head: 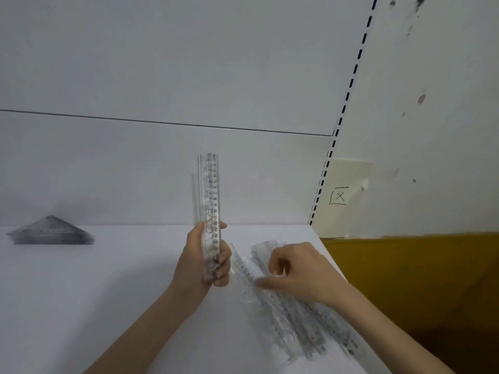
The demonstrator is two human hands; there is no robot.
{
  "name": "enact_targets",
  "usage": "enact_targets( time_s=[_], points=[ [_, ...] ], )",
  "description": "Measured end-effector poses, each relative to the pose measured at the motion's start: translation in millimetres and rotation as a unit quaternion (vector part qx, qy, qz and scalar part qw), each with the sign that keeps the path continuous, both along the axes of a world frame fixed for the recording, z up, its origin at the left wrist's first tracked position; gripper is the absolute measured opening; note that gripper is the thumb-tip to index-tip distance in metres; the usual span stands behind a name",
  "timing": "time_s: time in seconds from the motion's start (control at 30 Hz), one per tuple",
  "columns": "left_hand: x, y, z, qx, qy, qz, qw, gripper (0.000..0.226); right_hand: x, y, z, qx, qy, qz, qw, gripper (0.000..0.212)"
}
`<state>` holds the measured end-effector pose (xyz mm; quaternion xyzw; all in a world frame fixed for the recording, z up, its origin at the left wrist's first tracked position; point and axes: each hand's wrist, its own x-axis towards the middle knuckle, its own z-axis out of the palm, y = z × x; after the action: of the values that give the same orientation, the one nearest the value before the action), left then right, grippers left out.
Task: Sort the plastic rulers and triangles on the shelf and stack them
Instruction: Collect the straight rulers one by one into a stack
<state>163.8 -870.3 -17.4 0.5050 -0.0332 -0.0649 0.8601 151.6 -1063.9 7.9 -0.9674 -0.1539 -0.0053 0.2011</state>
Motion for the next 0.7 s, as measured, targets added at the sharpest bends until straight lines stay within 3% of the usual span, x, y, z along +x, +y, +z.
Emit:
enact_targets(
  time_s=[0.13,0.33,0.47,0.53,0.7],
  points=[
    [0,0,0,-0.015,-0.012,0.013,1.0,0.033,-16,11,-15,-0.111,0.009,-0.001,0.994,0.056],
    [1,3,1,-0.014,-0.019,0.029,0.999,0.03,-23,25,-19,-0.057,0.05,-0.044,0.996,0.036],
    [1,5,1,-0.02,-0.028,0.036,0.999,0.03,-14,24,-18,0.076,0.144,-0.069,0.984,0.023],
    [2,6,1,-0.025,-0.028,0.037,0.999,0.032,-10,20,-13,0.15,0.178,-0.072,0.97,0.028],
    [4,9,1,-0.031,-0.038,0.045,0.998,0.038,-6,10,-2,0.33,0.197,-0.06,0.921,0.026]
  ],
)
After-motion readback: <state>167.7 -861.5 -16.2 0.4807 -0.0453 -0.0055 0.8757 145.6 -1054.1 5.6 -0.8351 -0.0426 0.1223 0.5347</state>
